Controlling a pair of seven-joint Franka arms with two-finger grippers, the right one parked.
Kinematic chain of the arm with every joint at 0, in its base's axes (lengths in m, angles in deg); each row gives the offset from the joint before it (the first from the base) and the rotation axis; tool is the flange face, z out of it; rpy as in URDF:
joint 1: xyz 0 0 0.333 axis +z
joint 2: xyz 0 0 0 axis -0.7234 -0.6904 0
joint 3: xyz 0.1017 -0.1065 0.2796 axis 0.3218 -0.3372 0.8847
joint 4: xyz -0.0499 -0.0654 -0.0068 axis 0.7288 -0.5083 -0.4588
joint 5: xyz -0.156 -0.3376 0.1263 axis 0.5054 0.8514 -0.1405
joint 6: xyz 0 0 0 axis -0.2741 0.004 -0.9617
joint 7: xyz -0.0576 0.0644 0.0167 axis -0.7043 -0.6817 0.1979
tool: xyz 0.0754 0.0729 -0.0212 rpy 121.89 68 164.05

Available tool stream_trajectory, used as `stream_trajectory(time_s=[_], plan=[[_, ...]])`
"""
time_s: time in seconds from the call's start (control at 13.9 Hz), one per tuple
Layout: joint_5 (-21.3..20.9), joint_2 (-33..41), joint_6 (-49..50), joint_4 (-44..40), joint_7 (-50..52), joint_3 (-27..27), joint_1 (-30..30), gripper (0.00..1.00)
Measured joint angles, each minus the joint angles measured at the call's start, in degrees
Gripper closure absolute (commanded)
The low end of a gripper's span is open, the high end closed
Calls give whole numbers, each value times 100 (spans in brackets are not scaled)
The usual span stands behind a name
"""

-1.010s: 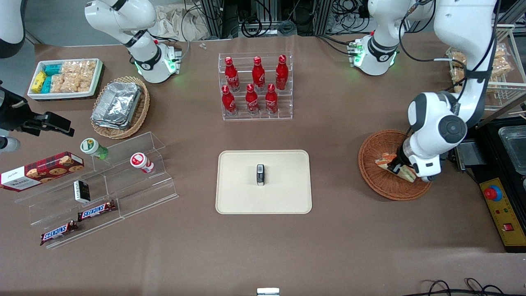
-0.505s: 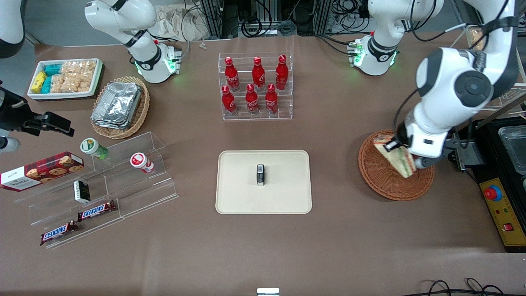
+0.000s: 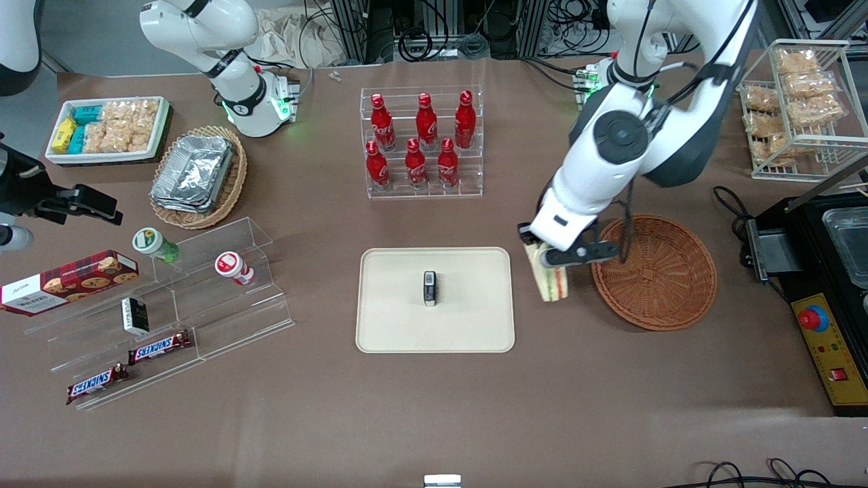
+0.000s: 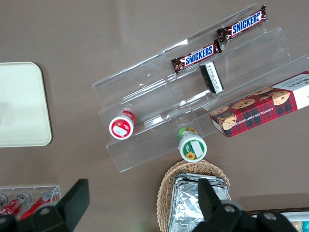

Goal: Place sandwich from basket to tray
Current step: 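Lift the sandwich and carry it toward the cream tray, then lower the sandwich onto the tray beside the black packet and open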

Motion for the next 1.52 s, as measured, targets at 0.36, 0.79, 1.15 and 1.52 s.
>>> stream_trajectory(time_s=[0.36, 0.79, 1.15, 1.52], plan=[[-900, -1288, -977, -189, 230, -445, 14, 100], [-2941, -2390, -1164, -470, 1525, -811, 10, 98], [-2997, -2566, -1349, -537, 1517, -838, 17, 0], [-2885, -2129, -1439, -753, 1755, -930, 19, 0]])
